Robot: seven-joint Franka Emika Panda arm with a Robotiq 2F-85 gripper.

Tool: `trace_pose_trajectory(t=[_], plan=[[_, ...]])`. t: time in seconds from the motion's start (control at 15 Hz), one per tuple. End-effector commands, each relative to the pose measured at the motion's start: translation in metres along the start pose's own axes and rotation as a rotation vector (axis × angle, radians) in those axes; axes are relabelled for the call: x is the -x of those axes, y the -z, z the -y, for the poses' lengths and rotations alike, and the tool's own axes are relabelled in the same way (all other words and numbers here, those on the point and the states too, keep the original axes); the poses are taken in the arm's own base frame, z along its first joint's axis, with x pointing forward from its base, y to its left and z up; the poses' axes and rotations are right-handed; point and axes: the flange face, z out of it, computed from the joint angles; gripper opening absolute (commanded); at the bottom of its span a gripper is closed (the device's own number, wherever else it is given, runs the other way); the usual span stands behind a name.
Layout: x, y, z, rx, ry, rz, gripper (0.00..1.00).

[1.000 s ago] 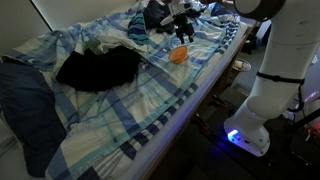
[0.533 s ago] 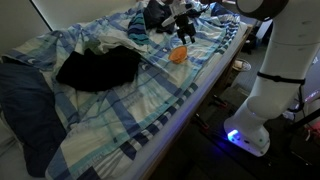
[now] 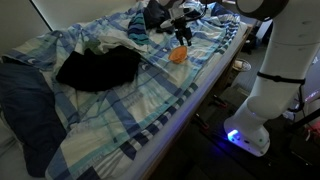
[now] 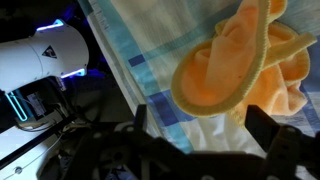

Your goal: Fold the orange towel twice

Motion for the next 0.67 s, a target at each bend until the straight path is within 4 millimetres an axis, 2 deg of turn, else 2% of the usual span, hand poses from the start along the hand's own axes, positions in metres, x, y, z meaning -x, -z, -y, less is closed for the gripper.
trace_pose_trajectory(t=[0.0, 0.07, 0.33, 0.6], plan=[[0.0119, -0.0066, -0.0019, -0.045, -0.032, 0.008, 0.75], [0.0143, -0.008, -0.001, -0.053, -0.033, 0.006, 0.74], [0.0197, -0.0116, 0.0023, -0.078, -0.044, 0.004, 0.42], [0.0163, -0.01, 0.0073, -0.107, -0.056, 0.011, 0.12]])
